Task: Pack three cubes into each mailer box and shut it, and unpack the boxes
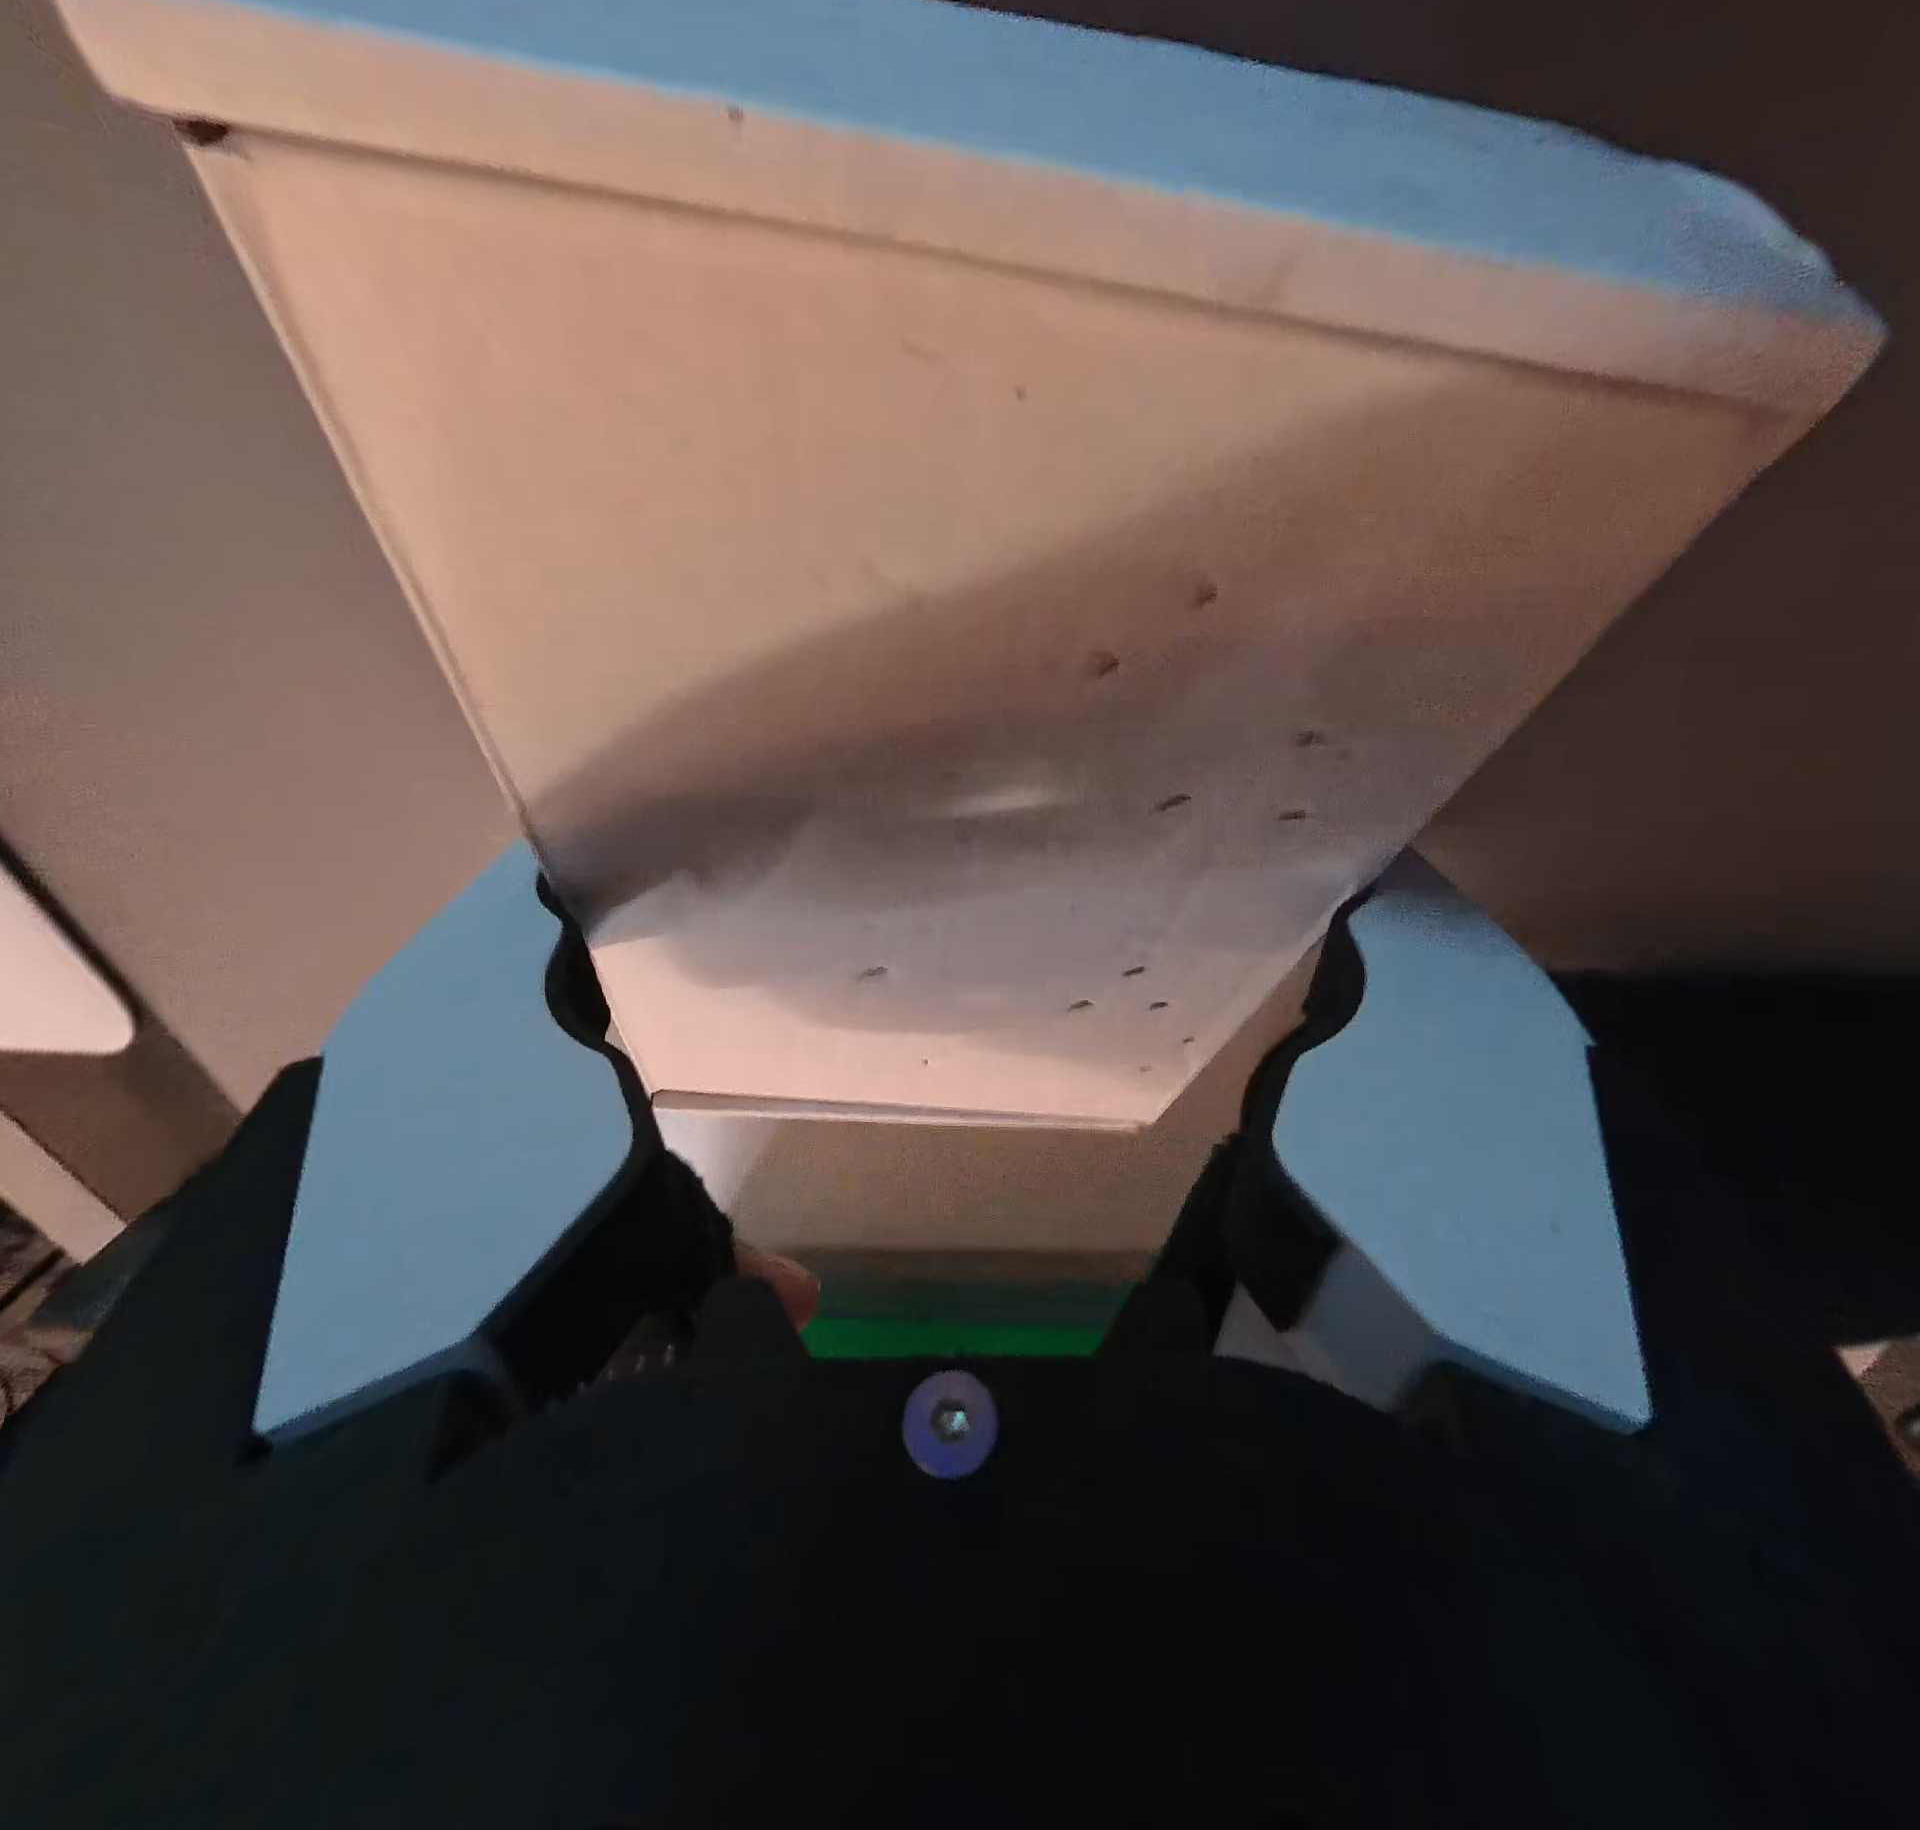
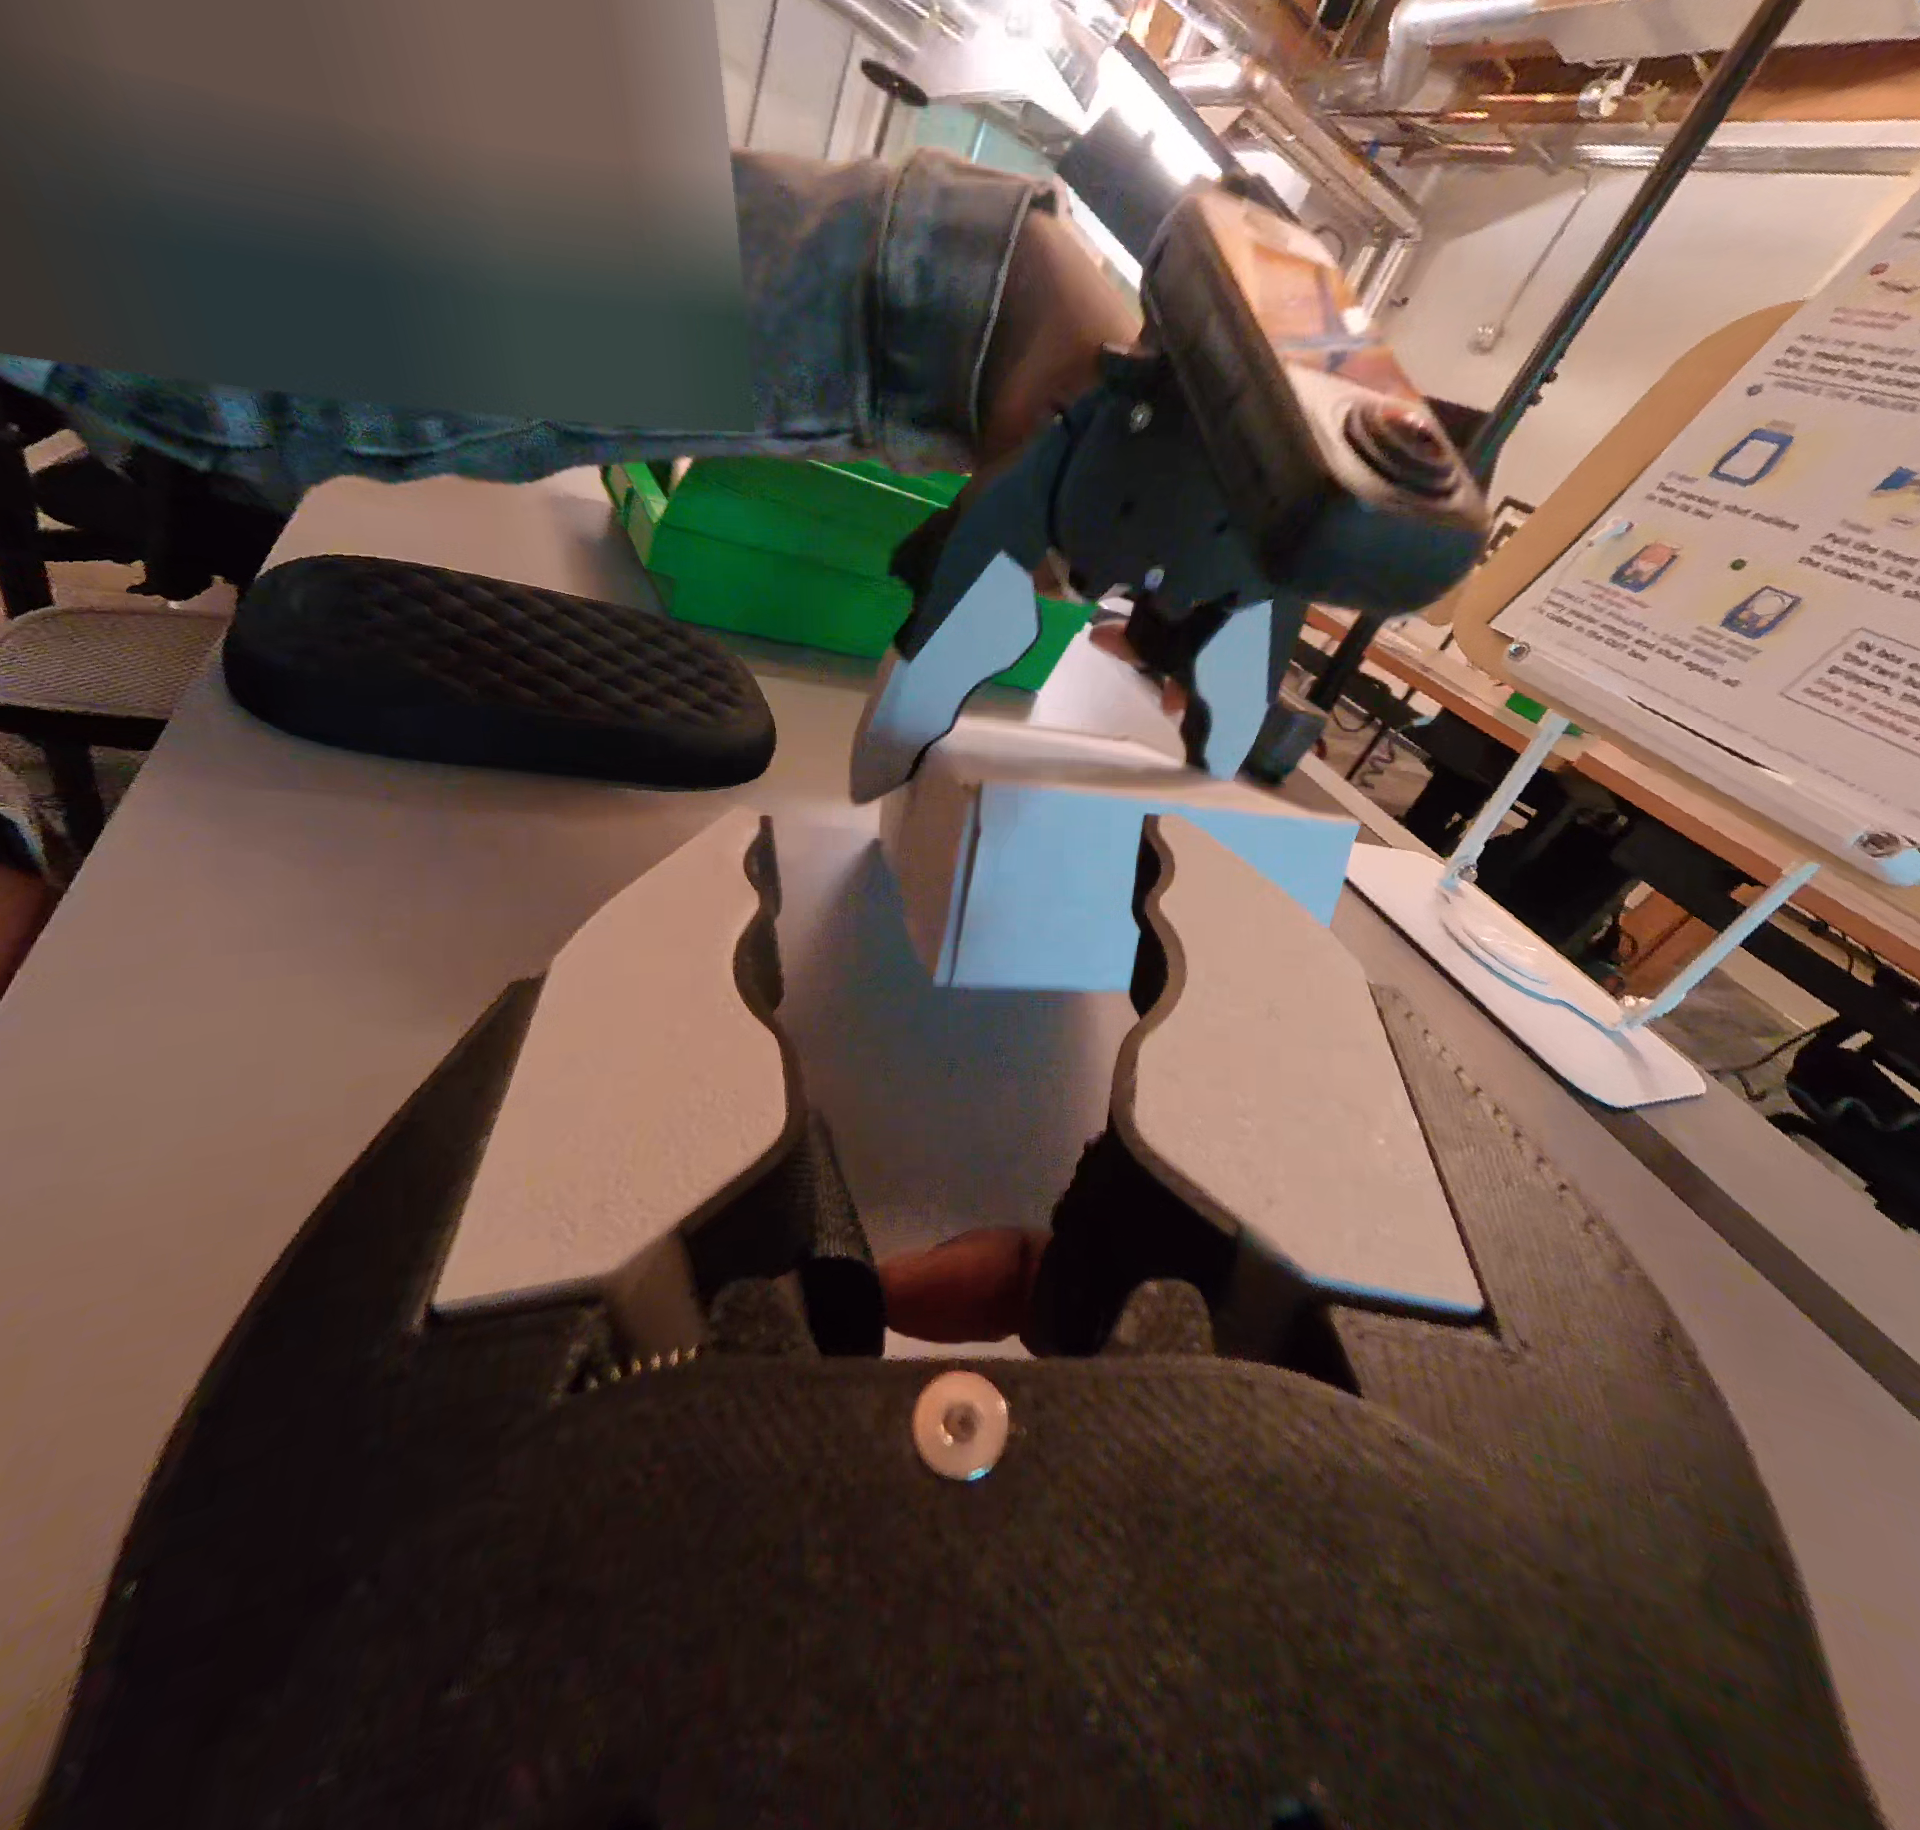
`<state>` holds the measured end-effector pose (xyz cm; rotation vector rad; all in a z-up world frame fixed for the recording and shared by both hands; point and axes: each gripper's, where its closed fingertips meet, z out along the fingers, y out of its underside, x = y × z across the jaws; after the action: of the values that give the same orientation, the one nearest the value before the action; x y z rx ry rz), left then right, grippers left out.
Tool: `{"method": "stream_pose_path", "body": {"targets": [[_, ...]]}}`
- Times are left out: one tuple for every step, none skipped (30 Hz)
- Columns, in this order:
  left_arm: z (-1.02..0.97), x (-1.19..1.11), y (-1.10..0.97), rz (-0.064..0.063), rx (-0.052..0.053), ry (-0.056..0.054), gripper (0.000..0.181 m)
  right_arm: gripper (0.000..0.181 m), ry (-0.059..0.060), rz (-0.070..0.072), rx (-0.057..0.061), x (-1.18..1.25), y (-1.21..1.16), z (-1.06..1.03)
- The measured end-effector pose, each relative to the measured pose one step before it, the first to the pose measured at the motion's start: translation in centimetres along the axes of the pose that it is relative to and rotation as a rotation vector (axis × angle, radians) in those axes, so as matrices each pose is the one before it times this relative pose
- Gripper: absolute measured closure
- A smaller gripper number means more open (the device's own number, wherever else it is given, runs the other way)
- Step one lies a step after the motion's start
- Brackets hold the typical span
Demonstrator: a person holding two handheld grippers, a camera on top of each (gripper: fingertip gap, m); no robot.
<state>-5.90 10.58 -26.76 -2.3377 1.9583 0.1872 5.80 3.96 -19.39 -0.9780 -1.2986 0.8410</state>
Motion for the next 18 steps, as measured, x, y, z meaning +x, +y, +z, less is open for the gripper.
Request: {"method": "stream_pose_path", "body": {"targets": [[0.422,0.123,-0.558,-0.0074,0.0039,-0.0014,0.049,0.115,0.0085,0.0081,-0.0073,0.173,0.123,0.021],[0.355,0.103,-0.265,-0.0140,-0.0105,-0.0003,0.049,0.115,0.0091,0.0104,-0.0095,0.190,0.161,0.030],[0.350,0.159,-0.171,-0.0145,-0.0135,0.0032,0.049,0.116,0.0090,0.0125,-0.0114,0.206,0.195,0.053],[0.379,0.168,-0.214,-0.0124,-0.0046,0.0033,0.049,0.116,0.0107,0.0141,-0.0120,0.233,0.206,0.053],[0.388,0.072,-0.303,-0.0136,0.0104,-0.0043,0.049,0.116,0.0131,0.0161,-0.0128,0.271,0.208,0.063],[0.299,-0.055,-0.283,-0.0165,0.0208,-0.0118,0.048,0.116,0.0114,0.0169,-0.0124,0.263,0.206,0.053],[0.092,0.097,-0.148,-0.0127,0.0291,-0.0029,0.047,0.115,0.0093,0.0159,-0.0096,0.217,0.168,0.032],[-0.107,0.370,0.052,-0.0014,0.0350,0.0067,0.043,0.115,0.0110,0.0138,-0.0066,0.240,0.122,0.032],[-0.246,0.482,0.395,0.0064,0.0248,0.0004,0.038,0.116,0.0089,0.0092,-0.0035,0.188,0.053,0.013],[-0.337,0.438,0.579,0.0021,0.0208,-0.0150,0.036,0.116,0.0020,0.0034,-0.0006,0.053,0.012,-0.003],[-0.401,0.366,0.478,-0.0079,0.0345,-0.0272,0.036,0.116,0.0049,0.0002,-0.0014,0.054,0.005,-0.003],[-0.466,0.314,0.323,-0.0223,0.0538,-0.0324,0.036,0.116,0.0096,0.0013,-0.0076,0.120,0.085,0.027],[-0.480,0.275,0.305,-0.0381,0.0644,-0.0318,0.036,0.115,0.0157,0.0069,-0.0182,0.221,0.213,0.085],[-0.502,-0.021,0.322,-0.0519,0.0740,-0.0465,0.036,0.115,0.0176,0.0111,-0.0294,0.276,0.339,0.162],[-0.485,-0.164,0.397,-0.0616,0.0790,-0.0468,0.038,0.114,0.0172,0.0146,-0.0410,0.278,0.490,0.246],[-0.452,-0.251,0.487,-0.0696,0.0766,-0.0404,0.040,0.111,0.0021,0.0122,-0.0467,0.080,0.578,0.346],[-0.422,-0.548,0.545,-0.0772,0.0724,-0.0466,0.046,0.109,-0.0114,0.0101,-0.0516,-0.112,0.631,0.419],[-0.378,-0.730,0.483,-0.0816,0.0691,-0.0459,0.054,0.107,-0.0095,0.0108,-0.0559,-0.084,0.654,0.472]]}}
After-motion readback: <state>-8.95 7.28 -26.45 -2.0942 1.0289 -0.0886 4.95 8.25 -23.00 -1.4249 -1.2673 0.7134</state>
